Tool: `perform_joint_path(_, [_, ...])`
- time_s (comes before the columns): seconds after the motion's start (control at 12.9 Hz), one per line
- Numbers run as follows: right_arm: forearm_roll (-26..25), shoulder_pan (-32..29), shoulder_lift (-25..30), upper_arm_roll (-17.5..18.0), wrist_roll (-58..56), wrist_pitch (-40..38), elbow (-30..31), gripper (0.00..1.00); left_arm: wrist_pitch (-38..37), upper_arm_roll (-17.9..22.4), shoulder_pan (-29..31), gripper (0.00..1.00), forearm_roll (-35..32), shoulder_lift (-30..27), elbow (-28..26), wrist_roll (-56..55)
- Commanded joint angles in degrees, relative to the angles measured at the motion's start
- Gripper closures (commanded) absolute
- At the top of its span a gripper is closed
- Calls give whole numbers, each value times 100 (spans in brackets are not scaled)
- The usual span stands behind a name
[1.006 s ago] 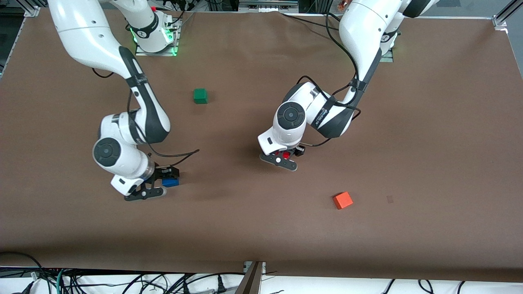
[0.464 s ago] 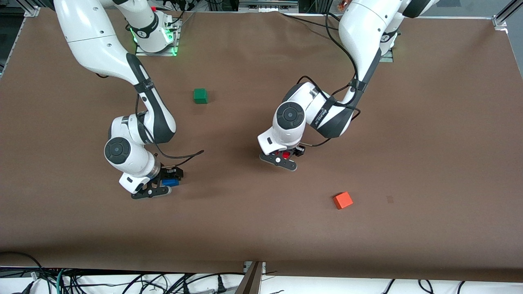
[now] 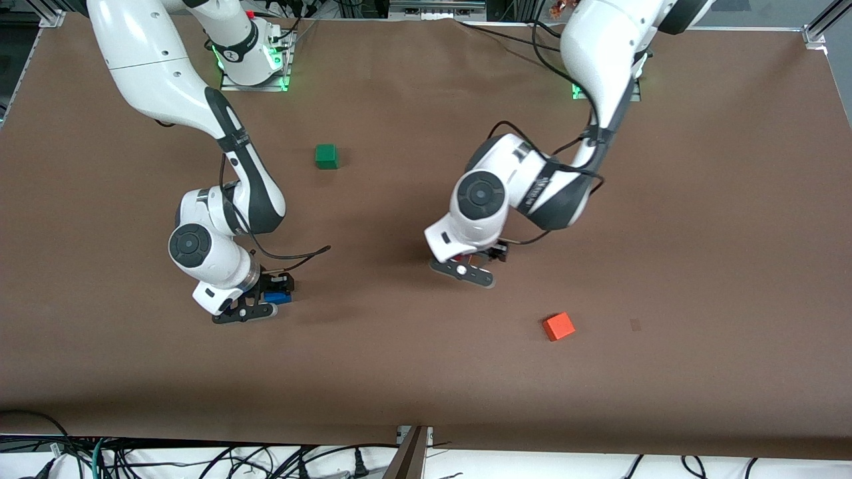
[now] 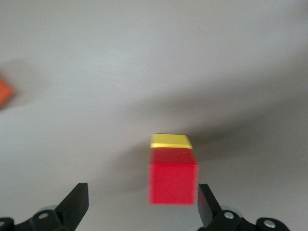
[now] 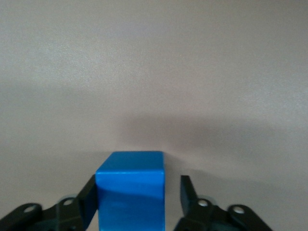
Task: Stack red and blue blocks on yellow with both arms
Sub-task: 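Lift the blue cube with the right gripper while the left gripper withdraws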
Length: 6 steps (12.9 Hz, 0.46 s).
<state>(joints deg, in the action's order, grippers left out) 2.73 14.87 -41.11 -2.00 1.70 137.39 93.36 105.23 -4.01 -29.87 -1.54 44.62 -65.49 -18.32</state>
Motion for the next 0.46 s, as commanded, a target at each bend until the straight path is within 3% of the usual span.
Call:
perform_joint_path(0.0, [96,-19,86,15,-29,59,68,46,-678,-83,674,0,-83,-180,791,92])
perform_joint_path(0.23, [87,69,200,24,390,-386,-167,50,-705,-56,1552,0,-66,-944,758,92])
perform_joint_path(0.39, [96,226,200,24,874,-1228,-798,50,-705,-74,2237,0,-66,-1305,749,101])
